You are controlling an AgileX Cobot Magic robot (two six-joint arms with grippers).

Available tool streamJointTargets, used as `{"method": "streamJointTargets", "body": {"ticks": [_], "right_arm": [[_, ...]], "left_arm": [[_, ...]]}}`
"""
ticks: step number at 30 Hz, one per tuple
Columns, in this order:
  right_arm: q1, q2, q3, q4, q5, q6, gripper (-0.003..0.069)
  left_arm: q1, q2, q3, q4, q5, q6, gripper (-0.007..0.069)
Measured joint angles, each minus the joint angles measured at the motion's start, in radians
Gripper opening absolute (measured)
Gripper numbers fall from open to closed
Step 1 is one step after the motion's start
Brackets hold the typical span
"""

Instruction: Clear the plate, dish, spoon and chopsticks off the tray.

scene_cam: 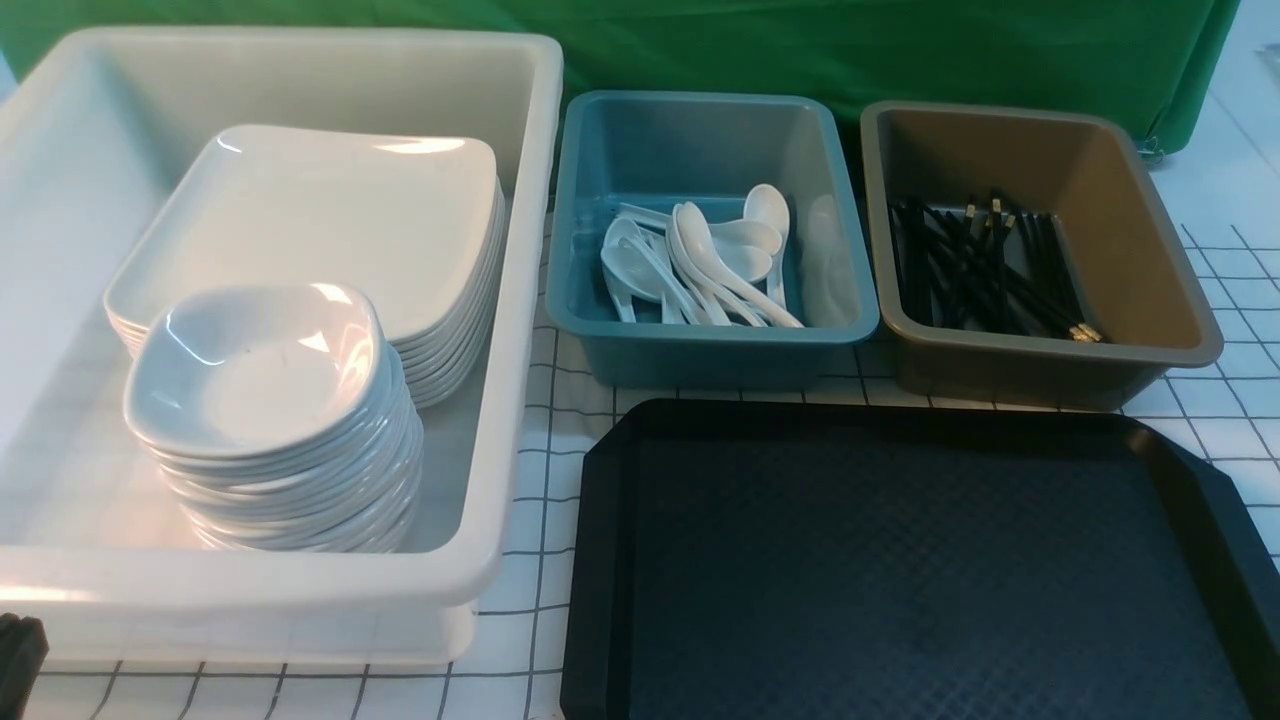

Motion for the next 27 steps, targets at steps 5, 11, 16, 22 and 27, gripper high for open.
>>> {"method": "streamJointTargets", "body": {"ticks": [5,11,16,22,27], "right_arm": [[0.000,0.000,0.000,0.000,0.000,0.000,0.0240],[0.000,0.000,0.000,0.000,0.000,0.000,0.0240],[0.000,0.000,0.000,0.000,0.000,0.000,0.0240],[0.000,0.000,0.000,0.187,0.008,-0.108,0.0240],[0.000,0.000,0.000,0.321,0.013,-0.220,0.0240]], "left_arm": [[0.000,0.000,0.000,0.000,0.000,0.000,-0.0002],[0.000,0.000,0.000,0.000,0.001,0.000,-0.0002],[0.000,0.000,0.000,0.000,0.001,0.000,-0.0002],[0.000,0.000,0.000,0.000,0.001,0.000,-0.0002],[0.000,0.000,0.000,0.000,0.001,0.000,-0.0002]]}}
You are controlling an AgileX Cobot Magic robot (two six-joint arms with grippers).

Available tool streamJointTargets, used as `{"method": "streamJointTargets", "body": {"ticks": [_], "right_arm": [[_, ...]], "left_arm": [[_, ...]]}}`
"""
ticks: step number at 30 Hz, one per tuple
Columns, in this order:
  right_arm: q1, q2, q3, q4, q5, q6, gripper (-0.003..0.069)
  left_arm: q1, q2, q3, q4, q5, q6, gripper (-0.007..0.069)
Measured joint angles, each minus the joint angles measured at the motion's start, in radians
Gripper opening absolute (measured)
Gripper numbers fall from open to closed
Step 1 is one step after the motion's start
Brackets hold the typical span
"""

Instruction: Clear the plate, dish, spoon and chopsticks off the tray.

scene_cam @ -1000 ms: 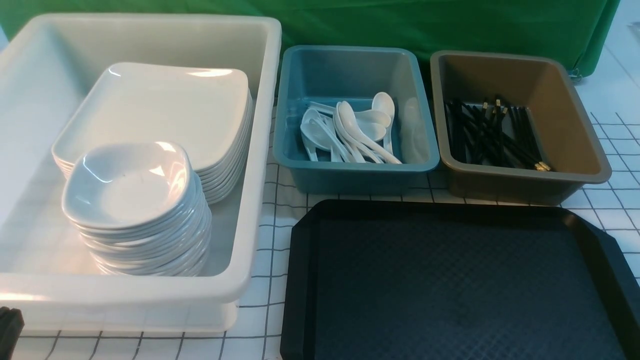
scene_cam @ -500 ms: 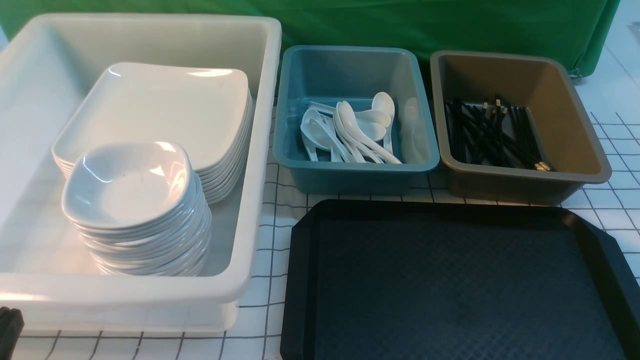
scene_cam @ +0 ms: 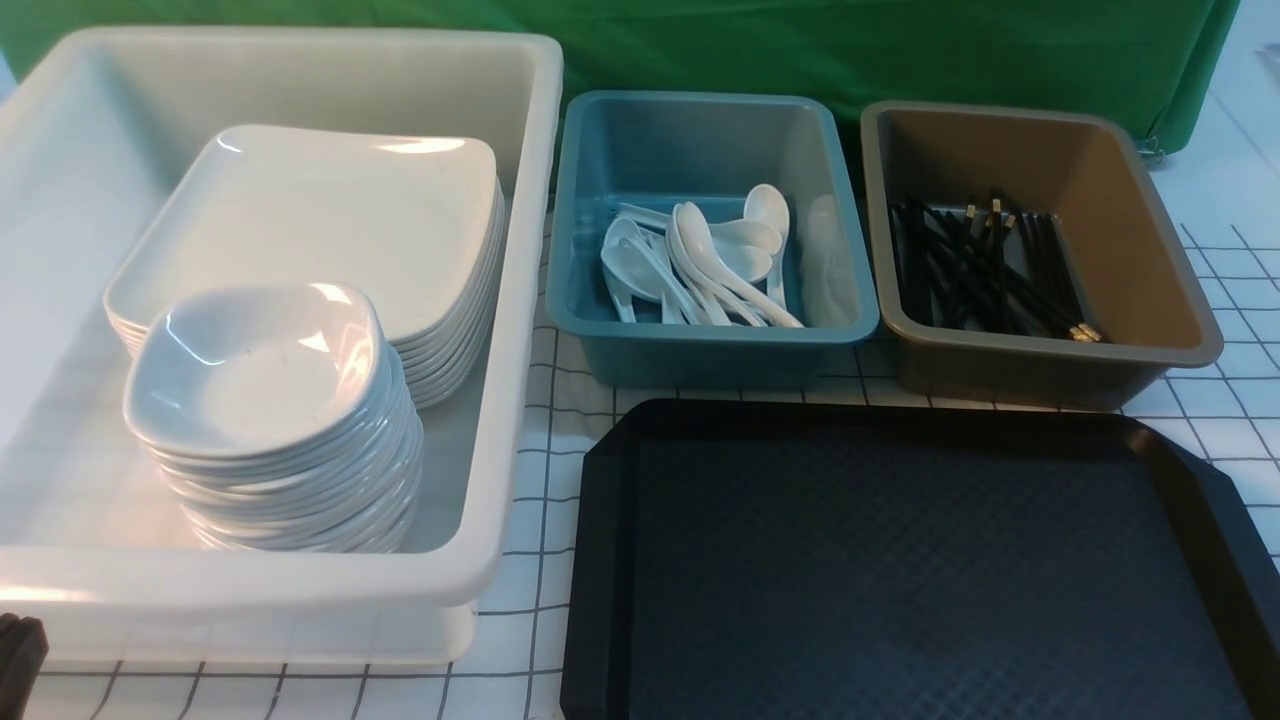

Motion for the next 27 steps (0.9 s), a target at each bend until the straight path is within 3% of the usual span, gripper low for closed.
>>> {"method": "streamJointTargets", "body": {"ticks": [8,12,18,22,27], "right_arm": [[-0.033,0.000,0.034,0.020,0.019,-0.072,0.0240],[-0.196,0.002,0.117,0.020,0.025,-0.101,0.0240],[-0.516,0.003,0.363,0.020,0.034,-0.117,0.0240],[-0.627,0.003,0.413,0.020,0.167,-0.121,0.0240],[-0.646,0.003,0.417,0.020,0.205,-0.132,0.0240]], "left_arm": [[0.000,0.000,0.000,0.000,0.000,0.000,-0.0002],[0.000,0.000,0.000,0.000,0.000,0.000,-0.0002],[0.000,0.000,0.000,0.000,0.000,0.000,-0.0002],[0.000,0.000,0.000,0.000,0.000,0.000,-0.0002],[0.000,0.000,0.000,0.004,0.000,0.000,-0.0001]]}}
